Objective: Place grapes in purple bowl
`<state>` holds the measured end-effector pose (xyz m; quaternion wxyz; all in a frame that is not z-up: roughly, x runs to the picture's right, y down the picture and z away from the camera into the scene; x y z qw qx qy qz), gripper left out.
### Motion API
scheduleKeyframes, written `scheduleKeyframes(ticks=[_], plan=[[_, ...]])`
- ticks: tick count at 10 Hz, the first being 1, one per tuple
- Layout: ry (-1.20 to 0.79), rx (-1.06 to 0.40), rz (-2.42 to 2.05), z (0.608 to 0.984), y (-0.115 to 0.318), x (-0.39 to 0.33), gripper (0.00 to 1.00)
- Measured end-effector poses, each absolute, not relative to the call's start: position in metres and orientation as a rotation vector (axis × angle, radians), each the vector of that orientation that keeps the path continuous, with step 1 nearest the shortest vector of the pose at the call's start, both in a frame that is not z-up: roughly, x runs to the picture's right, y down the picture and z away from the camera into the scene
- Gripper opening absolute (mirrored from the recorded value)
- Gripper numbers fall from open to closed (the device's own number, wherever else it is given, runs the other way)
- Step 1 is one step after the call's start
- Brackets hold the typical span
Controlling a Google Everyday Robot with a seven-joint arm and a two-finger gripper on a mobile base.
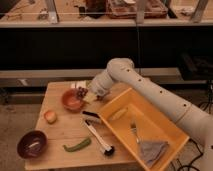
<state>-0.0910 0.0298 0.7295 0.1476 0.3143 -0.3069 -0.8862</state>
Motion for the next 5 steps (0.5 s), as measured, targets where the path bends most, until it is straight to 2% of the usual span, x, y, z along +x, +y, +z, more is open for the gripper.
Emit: scheduleKeyframes(ticks=[5], plan=[[-0.886,0.906,-2.55,0.7296,0.0306,-0.0924,0.18]])
